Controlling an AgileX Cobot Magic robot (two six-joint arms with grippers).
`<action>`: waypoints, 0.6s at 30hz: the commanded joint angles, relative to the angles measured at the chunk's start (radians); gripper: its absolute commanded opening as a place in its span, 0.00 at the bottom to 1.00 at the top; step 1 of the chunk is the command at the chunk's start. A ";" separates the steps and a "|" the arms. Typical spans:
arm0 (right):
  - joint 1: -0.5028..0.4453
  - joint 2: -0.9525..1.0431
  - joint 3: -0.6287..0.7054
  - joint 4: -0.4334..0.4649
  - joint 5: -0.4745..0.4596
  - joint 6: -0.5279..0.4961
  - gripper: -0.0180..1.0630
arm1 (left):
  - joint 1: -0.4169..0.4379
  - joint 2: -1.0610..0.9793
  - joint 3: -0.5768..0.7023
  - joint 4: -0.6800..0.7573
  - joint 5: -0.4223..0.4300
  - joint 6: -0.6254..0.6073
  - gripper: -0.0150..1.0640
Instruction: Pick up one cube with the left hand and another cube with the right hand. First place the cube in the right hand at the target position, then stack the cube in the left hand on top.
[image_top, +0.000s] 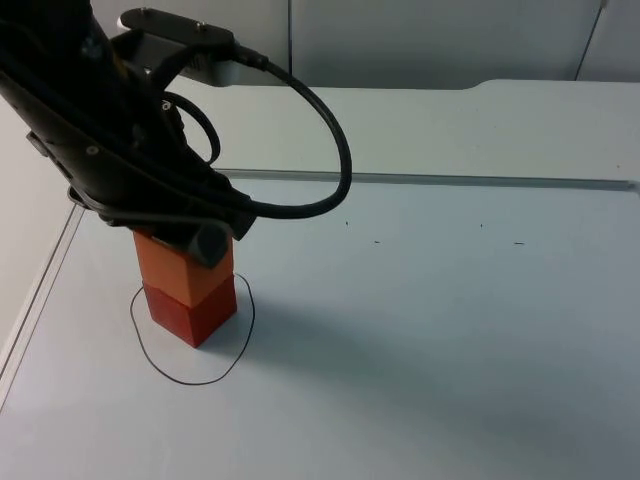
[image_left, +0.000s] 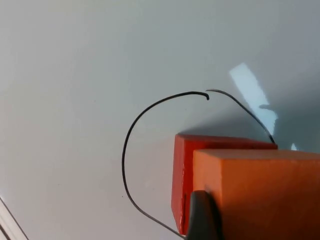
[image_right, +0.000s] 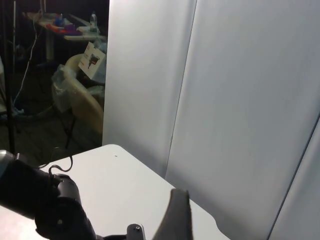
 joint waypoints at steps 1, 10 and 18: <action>-0.002 -0.002 0.005 0.001 -0.010 0.002 0.67 | 0.003 0.002 0.004 -0.013 -0.022 -0.005 0.01; -0.002 -0.002 0.005 0.001 -0.010 0.002 0.67 | 0.003 0.002 0.004 -0.013 -0.019 -0.005 0.01; -0.002 -0.002 0.005 0.001 -0.010 0.002 0.67 | 0.003 0.002 0.004 -0.013 -0.001 -0.005 0.01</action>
